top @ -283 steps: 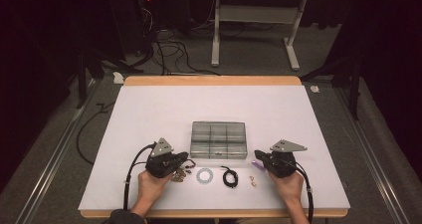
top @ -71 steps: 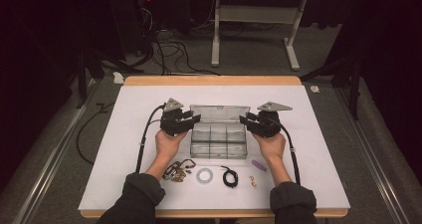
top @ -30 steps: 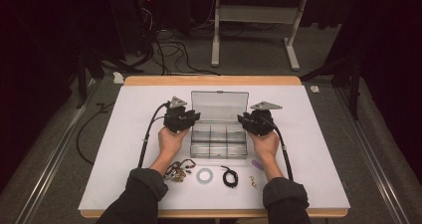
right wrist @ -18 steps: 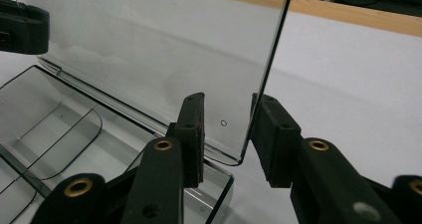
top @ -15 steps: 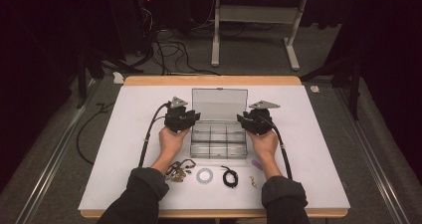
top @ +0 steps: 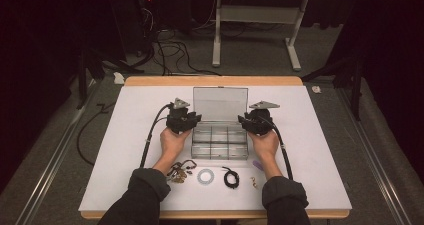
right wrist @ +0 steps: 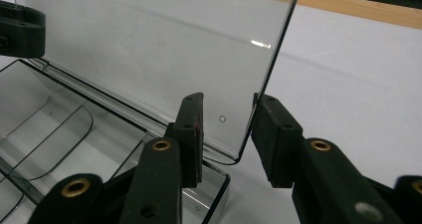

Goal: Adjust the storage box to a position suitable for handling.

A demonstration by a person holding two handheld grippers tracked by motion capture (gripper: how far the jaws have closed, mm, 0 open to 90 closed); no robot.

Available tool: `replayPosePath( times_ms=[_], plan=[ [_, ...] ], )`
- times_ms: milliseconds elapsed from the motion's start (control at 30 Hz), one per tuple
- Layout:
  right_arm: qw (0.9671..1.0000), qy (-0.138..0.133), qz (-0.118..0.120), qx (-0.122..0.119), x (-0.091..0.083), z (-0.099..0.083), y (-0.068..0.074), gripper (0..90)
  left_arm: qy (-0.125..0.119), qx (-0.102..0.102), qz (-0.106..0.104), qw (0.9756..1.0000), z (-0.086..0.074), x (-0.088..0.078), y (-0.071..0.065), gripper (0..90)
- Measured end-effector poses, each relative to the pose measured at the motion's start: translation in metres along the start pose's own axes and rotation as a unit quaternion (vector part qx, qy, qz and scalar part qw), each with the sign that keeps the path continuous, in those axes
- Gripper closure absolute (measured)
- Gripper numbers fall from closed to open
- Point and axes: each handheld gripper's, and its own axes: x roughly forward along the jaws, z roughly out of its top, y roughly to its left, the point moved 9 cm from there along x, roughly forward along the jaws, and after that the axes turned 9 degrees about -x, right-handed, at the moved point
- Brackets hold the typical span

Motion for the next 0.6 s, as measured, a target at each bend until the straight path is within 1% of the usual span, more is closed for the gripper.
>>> replayPosePath(
  times_ms=[400,533,600],
  plan=[
    [0.9999,0.003,0.007,0.007,0.0015,-0.0008,-0.0008,65.3,0.000,-0.003,-0.002,1.0000,-0.0004,0.0014,0.0001,65.1],
    [0.9997,0.003,0.013,0.022,0.0030,-0.0012,-0.0011,64.2,-0.004,0.003,0.002,1.0000,-0.0002,0.0024,0.0001,62.4],
    [0.9994,0.003,0.017,0.028,0.0033,-0.0016,-0.0014,64.1,-0.003,0.001,0.000,1.0000,-0.0003,0.0026,0.0002,61.6]
  ],
)
